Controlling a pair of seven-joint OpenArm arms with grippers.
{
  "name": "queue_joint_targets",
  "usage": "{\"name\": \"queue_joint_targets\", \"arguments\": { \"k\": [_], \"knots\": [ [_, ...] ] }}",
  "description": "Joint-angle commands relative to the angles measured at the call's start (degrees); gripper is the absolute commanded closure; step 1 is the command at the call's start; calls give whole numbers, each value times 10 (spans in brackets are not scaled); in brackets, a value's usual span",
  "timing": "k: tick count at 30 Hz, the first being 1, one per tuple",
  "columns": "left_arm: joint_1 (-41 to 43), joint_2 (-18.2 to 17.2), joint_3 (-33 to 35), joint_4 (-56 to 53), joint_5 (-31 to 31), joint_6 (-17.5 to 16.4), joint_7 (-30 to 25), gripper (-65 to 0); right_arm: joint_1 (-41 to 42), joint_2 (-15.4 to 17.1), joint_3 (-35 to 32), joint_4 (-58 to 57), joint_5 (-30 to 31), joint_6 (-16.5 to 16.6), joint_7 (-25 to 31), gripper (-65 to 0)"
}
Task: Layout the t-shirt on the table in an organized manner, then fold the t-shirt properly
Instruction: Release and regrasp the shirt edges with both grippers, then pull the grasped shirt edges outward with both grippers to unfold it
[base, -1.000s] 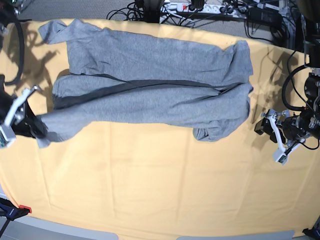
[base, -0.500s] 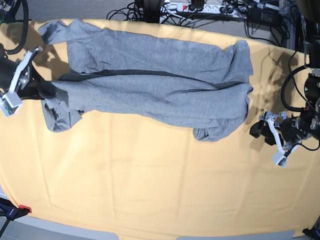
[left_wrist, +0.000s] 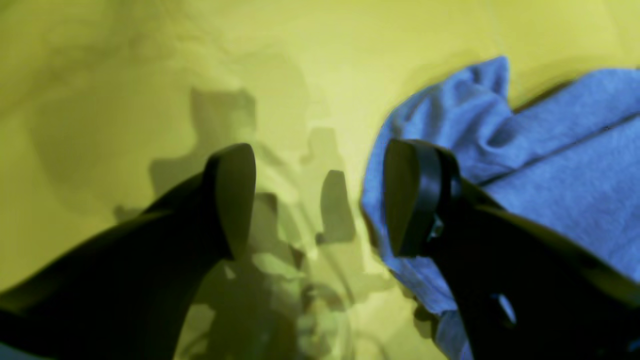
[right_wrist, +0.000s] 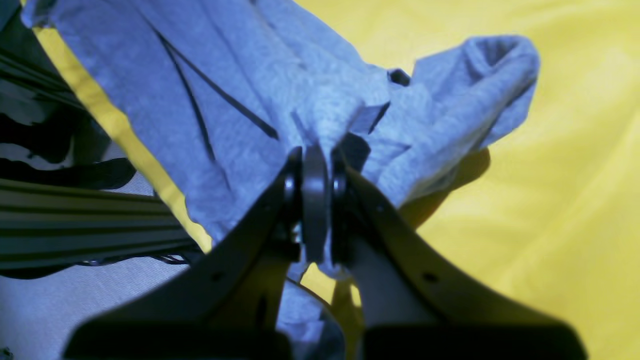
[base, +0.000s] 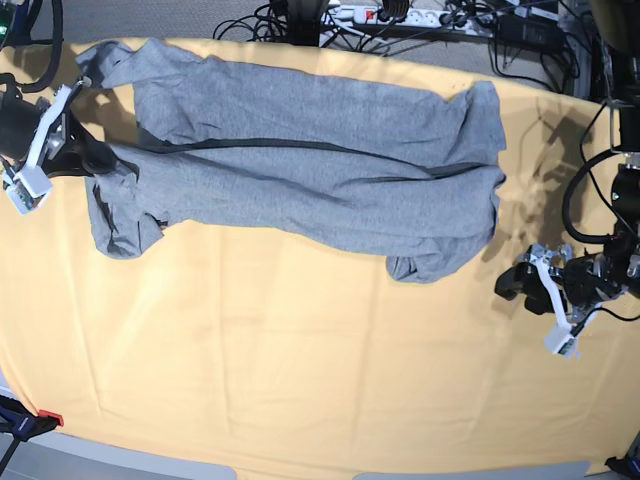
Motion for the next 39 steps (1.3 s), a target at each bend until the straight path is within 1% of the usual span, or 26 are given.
{"name": "queue_joint_targets", "arguments": {
  "k": [1,9,12,14,16,19,21,24,26,28,31,33,36,39],
  "knots": [
    [-9,-12,-5,7,-9,-4,-6,-414,-2,11,6,7,14,1,11,0],
    [-2,-11,-5,7,-12,-8,-4,-414,-52,11,6,7,-6,1,11,0],
    [-2,-11,-5,7,-39,-10,20,-414,-55,11,6,7,-19,1,11,0],
    [-2,-11,-5,7,-58,-28,42,-414,-55,11,6,7,-35,1,11,0],
    [-2,-11,-5,7,-59,-29,57,-414,-55,11,6,7,-45,1,11,0],
    [7,-11,-5,7,-49,-23,63,-414,-55,11,6,7,-46,1,11,0],
    [21,-11,-5,7,-52,-36,84,-414,-55,11,6,7,-43,1,11,0],
    [42,-11,-5,7,-74,-79,126,-414,-55,11,6,7,-42,1,11,0],
    [56,-11,-5,7,-86,-101,135,-414,-55,11,6,7,-42,1,11,0],
    [69,-11,-5,7,-88,-120,124,-414,-55,11,6,7,-42,1,11,0],
    [89,-11,-5,7,-88,-138,83,-414,-55,11,6,7,-42,1,11,0],
    [98,-9,-5,7,-90,-138,67,-414,-55,11,6,7,-42,1,11,0],
    [97,4,-5,7,-92,-138,70,-414,-54,11,6,7,-42,1,11,0],
    [96,18,-5,7,-92,-138,56,-414,-54,11,6,7,-42,1,11,0]
  ]
}}
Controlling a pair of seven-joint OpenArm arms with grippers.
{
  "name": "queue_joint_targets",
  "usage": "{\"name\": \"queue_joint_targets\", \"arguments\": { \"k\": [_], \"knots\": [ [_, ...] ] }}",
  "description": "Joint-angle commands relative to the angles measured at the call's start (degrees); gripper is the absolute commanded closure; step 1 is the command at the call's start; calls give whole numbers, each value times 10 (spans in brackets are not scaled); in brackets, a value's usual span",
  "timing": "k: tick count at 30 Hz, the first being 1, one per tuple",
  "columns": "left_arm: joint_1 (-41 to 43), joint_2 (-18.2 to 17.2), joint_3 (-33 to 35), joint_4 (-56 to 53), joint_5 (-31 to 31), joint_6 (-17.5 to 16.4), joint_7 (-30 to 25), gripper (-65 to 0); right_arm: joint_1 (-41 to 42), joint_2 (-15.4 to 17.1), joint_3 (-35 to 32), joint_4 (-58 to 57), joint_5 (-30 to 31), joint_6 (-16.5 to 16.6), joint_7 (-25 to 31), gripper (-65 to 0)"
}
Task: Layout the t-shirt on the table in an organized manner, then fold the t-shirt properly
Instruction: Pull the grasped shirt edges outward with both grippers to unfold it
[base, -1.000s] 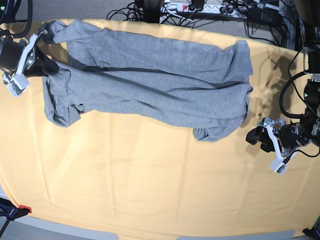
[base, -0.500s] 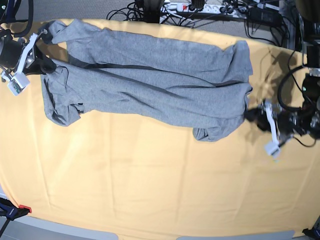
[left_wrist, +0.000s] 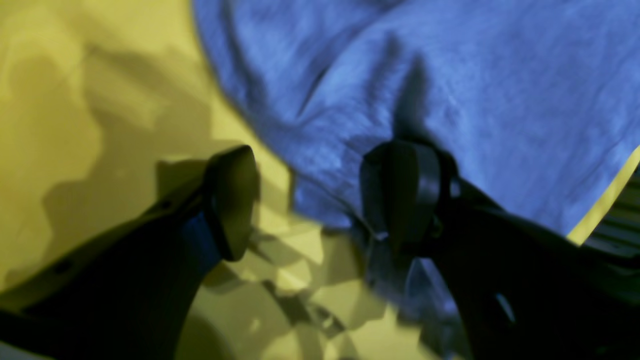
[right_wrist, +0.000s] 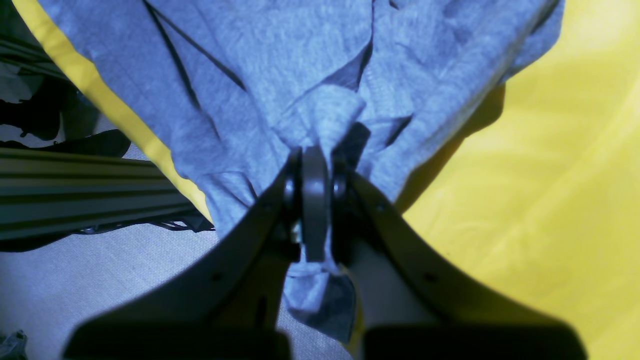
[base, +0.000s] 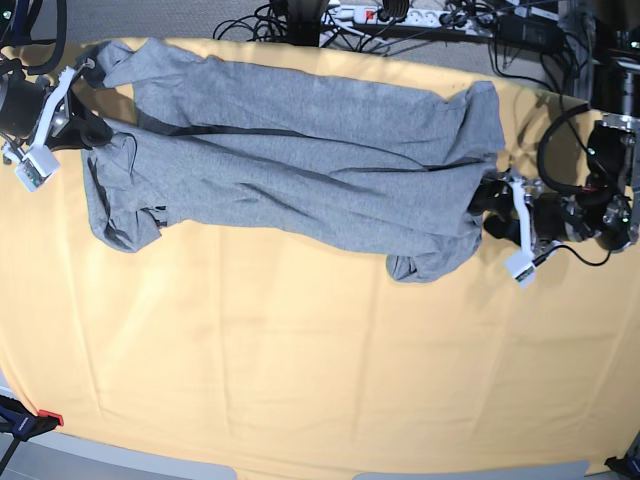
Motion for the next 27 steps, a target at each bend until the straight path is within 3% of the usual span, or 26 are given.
{"name": "queue_joint_targets", "arguments": {
  "k": [1,3,7,10,17,27],
  "knots": [
    [-13,-8,-5,7,-14,-4,-12,-413,2,11,6,7,11,1,10,0],
    [-13,-3,-5,7,-14,-4,-12,-371,2,11,6,7,11,1,10,0],
    [-16,-4,-5,7,-17,-4,-11,-111,2,11,6,7,11,1,10,0],
    [-21,-7,-5,7,-17,-4,-10,-6,2,11,6,7,11,1,10,0],
    [-31,-16,-5,7,-21,-4,-9,0,2,11,6,7,11,1,10,0],
    [-106,-70,-6,9,-188,-4,67,0,2,11,6,7,11,1,10,0]
  ]
}}
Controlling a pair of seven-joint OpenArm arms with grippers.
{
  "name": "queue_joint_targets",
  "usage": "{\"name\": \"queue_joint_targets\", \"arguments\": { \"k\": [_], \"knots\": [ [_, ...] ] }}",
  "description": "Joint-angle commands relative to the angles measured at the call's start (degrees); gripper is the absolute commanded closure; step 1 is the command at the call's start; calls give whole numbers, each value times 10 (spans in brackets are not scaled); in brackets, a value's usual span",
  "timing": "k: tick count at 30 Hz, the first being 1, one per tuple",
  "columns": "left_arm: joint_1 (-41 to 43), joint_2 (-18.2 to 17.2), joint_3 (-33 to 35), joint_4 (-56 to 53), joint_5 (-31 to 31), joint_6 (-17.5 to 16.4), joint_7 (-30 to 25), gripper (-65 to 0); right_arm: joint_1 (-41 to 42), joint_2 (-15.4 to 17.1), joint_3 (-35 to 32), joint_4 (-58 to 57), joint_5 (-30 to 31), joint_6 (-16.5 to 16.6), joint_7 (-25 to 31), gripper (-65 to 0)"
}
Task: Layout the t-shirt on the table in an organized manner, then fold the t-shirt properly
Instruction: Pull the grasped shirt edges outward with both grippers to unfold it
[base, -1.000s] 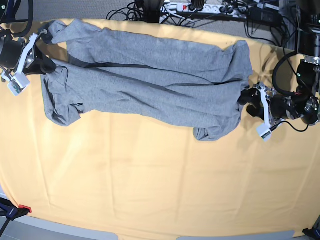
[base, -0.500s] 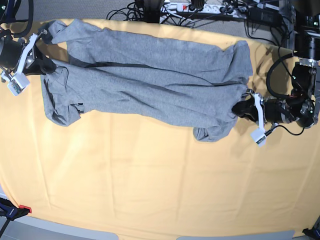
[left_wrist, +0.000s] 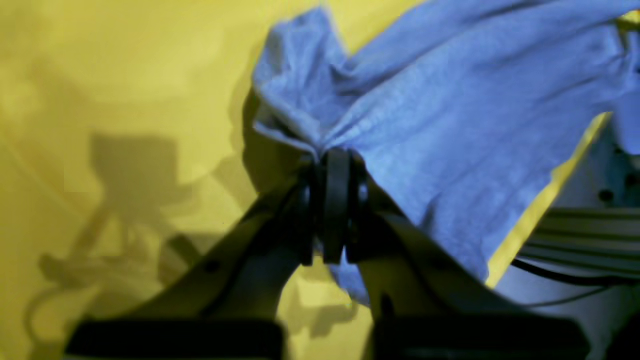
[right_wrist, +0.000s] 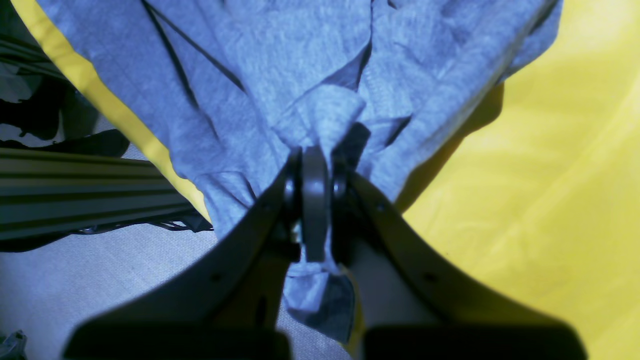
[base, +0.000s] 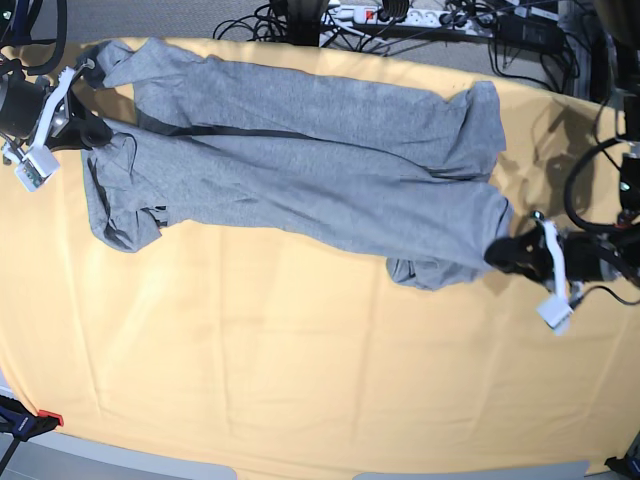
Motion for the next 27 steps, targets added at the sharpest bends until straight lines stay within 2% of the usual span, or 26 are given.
{"name": "queue_joint_targets", "arguments": {
  "k": [1,4,7,11,15,18,22,27],
  "knots": [
    [-21,-17,-6,7,-26,-3,1,0,2,11,6,7,11,1,10,0],
    [-36,-25,-6,7,-54,-3,20,0,2,11,6,7,11,1,10,0],
    [-42,-29,-6,7,-53,-3,19,0,2,11,6,7,6,1,10,0],
    [-60,-37,-8,7,-48,-3,14,0,6,11,6,7,-26,1,62,0],
    [-96,-54,-21,7,-49,-3,2,0,39,11,6,7,-58,1,69,0],
    [-124,-66,-26,7,-48,-3,2,0,69,11,6,7,-59,1,76,0],
    [-134,-73,-26,7,-48,-3,2,0,103,11,6,7,-80,1,132,0],
    [-131,-73,-26,7,-48,-3,0,0,163,11,6,7,-175,1,239,0]
  ]
}}
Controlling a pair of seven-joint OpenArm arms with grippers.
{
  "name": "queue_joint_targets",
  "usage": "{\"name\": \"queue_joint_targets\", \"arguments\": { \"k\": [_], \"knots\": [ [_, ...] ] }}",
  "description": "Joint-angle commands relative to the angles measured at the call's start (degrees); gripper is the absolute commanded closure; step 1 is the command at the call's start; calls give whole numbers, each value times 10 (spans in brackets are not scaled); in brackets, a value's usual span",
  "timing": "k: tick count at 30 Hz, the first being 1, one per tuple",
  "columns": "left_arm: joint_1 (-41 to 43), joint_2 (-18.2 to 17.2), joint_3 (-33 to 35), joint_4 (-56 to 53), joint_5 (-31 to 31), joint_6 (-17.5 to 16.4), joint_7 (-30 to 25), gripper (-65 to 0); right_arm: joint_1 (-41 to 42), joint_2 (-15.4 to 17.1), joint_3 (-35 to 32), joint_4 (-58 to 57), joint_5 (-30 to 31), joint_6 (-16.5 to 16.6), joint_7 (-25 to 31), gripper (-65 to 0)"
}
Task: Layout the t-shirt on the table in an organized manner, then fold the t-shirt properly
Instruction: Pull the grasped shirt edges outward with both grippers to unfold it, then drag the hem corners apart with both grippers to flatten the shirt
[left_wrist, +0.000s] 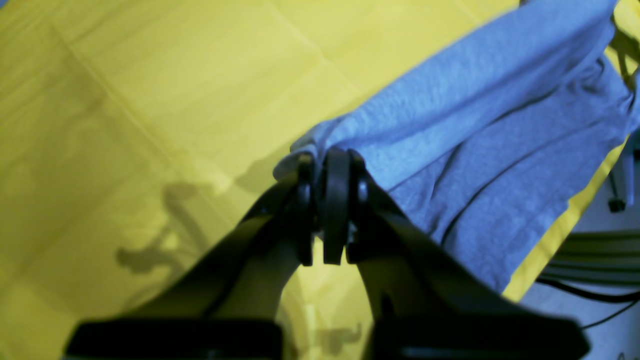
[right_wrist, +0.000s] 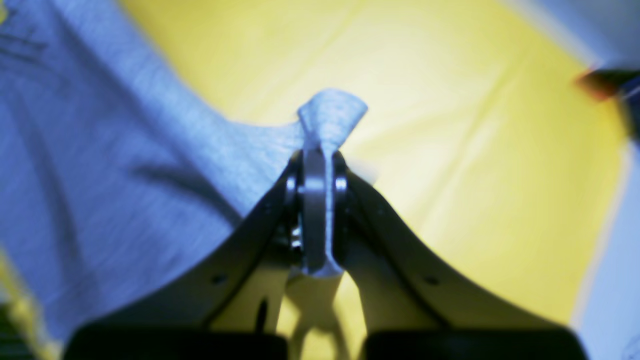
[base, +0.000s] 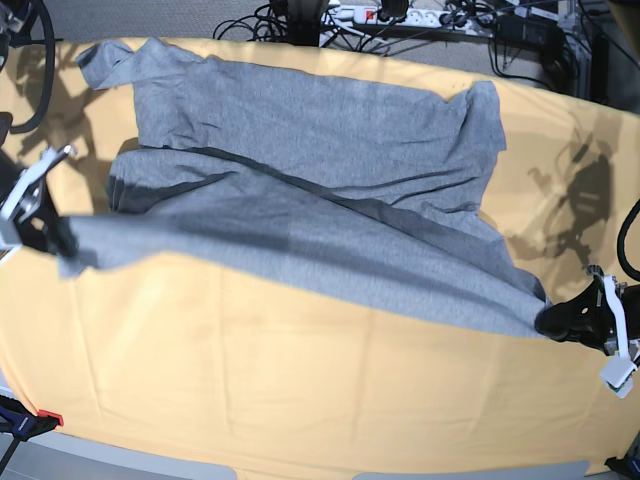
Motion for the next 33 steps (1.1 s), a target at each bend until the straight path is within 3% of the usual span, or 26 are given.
{"name": "queue_joint_targets", "arguments": {
  "k": [1,7,12,17,25,33],
  "knots": [
    [-16,-12,-7,6,-9,-3,-16,0,16,11,6,5,-5,0,27,0],
    [-16,-9,-7,5,1,-3,-37,0,69,11,-9,-42,-17,0,62,0],
    [-16,10,-7,5,134,-3,-125,0,120,11,-82,-147,-17,0,62,0],
    [-12,48,-7,-1,214,-3,-148,0,195,11,-173,-262,-25,0,62,0],
    [-13,126,-7,-80,279,-3,-197,0,308,11,-325,-397,-113,0,73,0],
    [-17,172,-7,-177,296,-3,-222,0,380,6,-423,-497,-186,0,129,0]
  ]
}}
